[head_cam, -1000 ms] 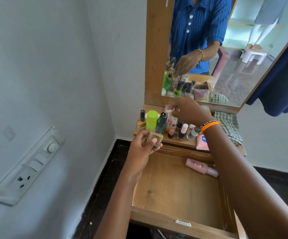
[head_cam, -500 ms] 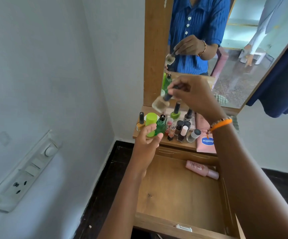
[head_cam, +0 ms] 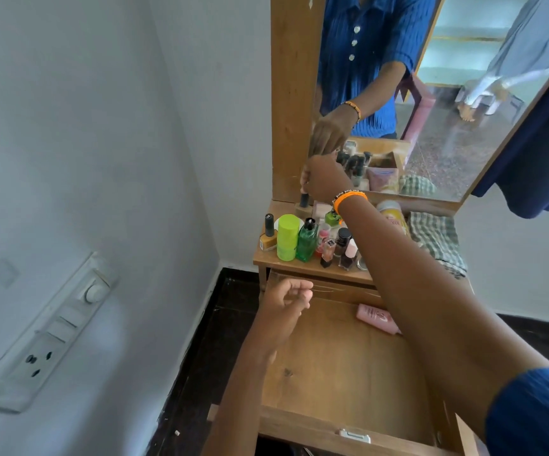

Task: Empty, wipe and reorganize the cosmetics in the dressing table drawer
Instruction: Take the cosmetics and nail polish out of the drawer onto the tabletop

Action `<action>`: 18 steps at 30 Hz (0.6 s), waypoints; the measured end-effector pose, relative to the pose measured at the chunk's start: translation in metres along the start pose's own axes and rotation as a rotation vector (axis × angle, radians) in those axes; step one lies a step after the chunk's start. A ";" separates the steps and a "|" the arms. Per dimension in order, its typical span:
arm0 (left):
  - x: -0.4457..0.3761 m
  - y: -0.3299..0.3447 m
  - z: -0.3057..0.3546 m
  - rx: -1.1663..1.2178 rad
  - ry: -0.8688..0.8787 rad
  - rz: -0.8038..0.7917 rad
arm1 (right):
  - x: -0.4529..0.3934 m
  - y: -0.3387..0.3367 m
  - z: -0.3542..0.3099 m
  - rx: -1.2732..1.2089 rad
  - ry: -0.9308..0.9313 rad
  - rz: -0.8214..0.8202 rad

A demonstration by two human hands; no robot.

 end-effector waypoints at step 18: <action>0.002 0.045 -0.028 0.027 -0.059 -0.079 | 0.133 -0.046 0.035 -0.286 -0.016 -0.072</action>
Point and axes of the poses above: each hand's wrist, its own x-axis away from the middle knuckle, its own y-axis out of the palm, z = x × y, the point moved 9 cm from there along -x, towards the middle knuckle, and after that the axes turned 8 degrees about y, right-handed, at the moved point
